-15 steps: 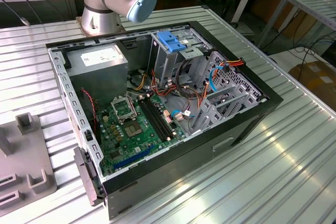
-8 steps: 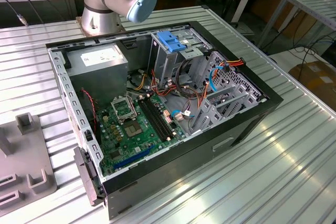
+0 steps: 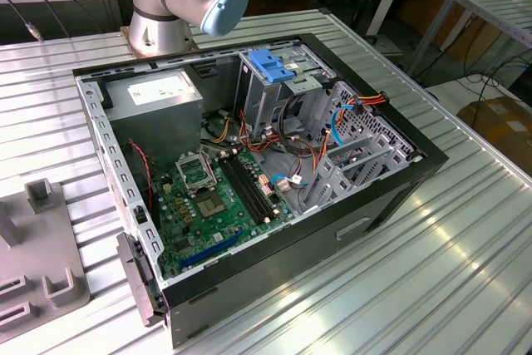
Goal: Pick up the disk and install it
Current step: 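Pick up the disk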
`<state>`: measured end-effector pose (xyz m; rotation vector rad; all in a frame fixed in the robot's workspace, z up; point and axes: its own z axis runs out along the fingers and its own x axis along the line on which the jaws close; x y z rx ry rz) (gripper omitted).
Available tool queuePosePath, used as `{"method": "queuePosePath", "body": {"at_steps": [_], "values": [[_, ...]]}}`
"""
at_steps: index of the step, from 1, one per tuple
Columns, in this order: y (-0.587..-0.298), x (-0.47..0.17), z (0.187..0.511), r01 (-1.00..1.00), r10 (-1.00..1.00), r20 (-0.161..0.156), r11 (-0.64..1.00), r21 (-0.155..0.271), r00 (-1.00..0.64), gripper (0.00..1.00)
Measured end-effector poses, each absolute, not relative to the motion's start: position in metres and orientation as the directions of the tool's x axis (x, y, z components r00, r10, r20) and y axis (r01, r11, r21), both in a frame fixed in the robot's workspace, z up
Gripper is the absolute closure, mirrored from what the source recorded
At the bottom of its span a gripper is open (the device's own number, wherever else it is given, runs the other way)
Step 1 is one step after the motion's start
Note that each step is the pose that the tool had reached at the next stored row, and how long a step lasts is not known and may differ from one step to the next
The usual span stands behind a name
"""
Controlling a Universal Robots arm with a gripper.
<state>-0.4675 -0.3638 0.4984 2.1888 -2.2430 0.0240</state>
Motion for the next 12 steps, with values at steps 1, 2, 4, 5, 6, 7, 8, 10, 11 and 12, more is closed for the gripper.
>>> {"method": "queuePosePath", "body": {"at_steps": [1, 2, 4, 5, 6, 7, 8, 10, 11, 12], "values": [[-0.3638, -0.4674, 0.4983, -1.0, -1.0, 0.016, 0.024, -0.006, -0.024, 0.63], [-0.3638, -0.4674, 0.4983, -1.0, -1.0, 0.016, 0.024, -0.006, -0.025, 0.63], [-0.3638, -0.4664, 0.4984, -1.0, -1.0, 0.016, 0.024, -0.006, -0.024, 0.63], [-0.3638, -0.4657, 0.4984, -1.0, -1.0, 0.016, 0.024, -0.006, -0.024, 0.63], [-0.3638, -0.4646, 0.4984, -1.0, -1.0, 0.016, 0.024, -0.006, -0.024, 0.63], [-0.3638, -0.464, 0.4984, -1.0, -1.0, 0.016, 0.024, -0.006, -0.024, 0.63], [-0.3638, -0.4634, 0.4984, -1.0, -1.0, 0.016, 0.024, -0.006, -0.024, 0.63], [-0.3638, -0.4611, 0.4984, -1.0, -1.0, 0.016, 0.024, -0.006, -0.024, 0.63], [-0.3638, -0.4598, 0.4983, -1.0, -1.0, 0.016, 0.024, -0.006, -0.024, 0.63], [-0.3638, -0.4589, 0.4984, -1.0, -1.0, 0.016, 0.024, -0.006, -0.024, 0.63]]}}
